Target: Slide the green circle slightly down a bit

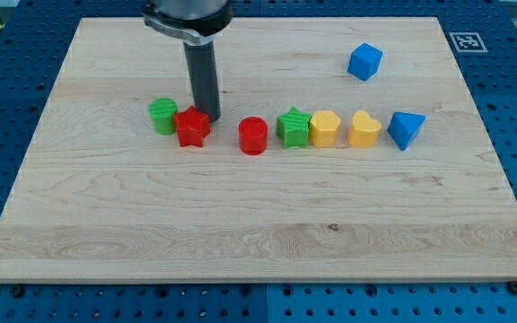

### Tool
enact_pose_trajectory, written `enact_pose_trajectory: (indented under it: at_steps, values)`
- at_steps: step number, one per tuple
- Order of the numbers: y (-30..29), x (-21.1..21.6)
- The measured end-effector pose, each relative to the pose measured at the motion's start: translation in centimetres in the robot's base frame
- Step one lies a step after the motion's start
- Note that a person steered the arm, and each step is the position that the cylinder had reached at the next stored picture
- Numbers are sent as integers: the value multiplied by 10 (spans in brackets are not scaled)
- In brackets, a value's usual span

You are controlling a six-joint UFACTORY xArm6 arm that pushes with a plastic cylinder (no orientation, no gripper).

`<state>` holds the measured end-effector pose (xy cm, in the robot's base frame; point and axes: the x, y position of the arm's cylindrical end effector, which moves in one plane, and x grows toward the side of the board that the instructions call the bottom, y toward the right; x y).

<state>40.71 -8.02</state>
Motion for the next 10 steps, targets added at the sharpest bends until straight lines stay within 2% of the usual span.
enact_pose_trajectory:
  at_steps: [3,5,7,10]
  values:
    - [-29,-32]
    - [-42,-17]
    - [-79,-17]
    - [-87,-17]
